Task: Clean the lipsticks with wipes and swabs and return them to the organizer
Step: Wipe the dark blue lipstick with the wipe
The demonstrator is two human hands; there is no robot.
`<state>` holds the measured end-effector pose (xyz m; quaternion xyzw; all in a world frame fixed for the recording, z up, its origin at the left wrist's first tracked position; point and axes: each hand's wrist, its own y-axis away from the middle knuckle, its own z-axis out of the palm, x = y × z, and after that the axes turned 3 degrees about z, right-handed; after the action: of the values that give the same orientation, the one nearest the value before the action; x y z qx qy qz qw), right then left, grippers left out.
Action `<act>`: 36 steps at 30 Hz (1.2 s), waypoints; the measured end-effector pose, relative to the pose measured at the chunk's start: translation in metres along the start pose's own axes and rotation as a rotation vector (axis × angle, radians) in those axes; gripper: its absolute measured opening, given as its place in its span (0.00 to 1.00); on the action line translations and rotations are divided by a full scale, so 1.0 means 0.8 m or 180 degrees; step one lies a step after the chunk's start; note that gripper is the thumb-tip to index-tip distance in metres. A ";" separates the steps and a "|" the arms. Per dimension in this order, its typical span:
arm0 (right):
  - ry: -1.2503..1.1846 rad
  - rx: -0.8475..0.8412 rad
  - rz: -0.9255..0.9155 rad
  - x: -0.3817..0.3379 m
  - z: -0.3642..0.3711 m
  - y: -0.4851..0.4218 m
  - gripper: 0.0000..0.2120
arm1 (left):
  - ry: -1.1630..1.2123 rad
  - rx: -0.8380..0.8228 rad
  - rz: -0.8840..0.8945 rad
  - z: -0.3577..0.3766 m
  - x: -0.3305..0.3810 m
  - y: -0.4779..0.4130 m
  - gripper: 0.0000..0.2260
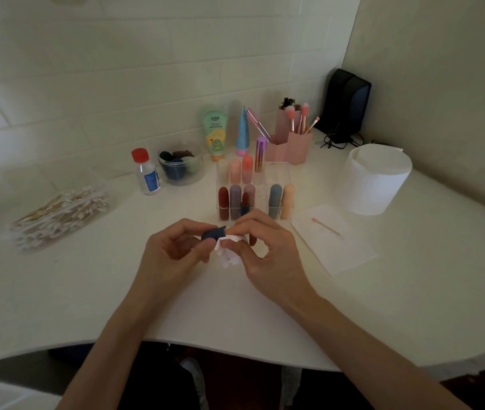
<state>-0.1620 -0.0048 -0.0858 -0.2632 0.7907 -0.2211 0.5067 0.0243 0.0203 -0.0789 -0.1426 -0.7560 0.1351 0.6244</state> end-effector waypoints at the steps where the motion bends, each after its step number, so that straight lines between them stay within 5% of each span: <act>1: -0.0015 -0.0009 0.0026 0.000 0.001 0.000 0.02 | -0.0028 0.0016 0.0058 -0.001 -0.001 0.000 0.09; 10: 0.0004 0.0005 0.0084 0.001 -0.001 0.000 0.03 | 0.0213 -0.0010 -0.0584 0.006 0.005 0.001 0.18; 15: 0.0037 -0.0021 0.0151 0.002 -0.001 -0.001 0.03 | -0.0056 0.0034 -0.0186 0.000 0.000 -0.001 0.05; 24: -0.0013 -0.0010 0.0153 -0.001 -0.001 -0.001 0.03 | -0.0030 -0.0037 -0.0516 0.006 0.005 0.003 0.19; 28: -0.0131 -0.0070 0.0129 -0.003 -0.001 -0.001 0.02 | 0.0023 0.0082 -0.0213 0.002 0.004 0.001 0.04; 36: -0.0092 -0.0001 0.0019 -0.004 -0.001 -0.001 0.02 | 0.0040 -0.0040 -0.0555 0.005 0.007 0.004 0.19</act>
<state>-0.1614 -0.0029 -0.0828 -0.2640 0.7841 -0.2156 0.5187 0.0192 0.0250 -0.0759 -0.0810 -0.7624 0.0745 0.6376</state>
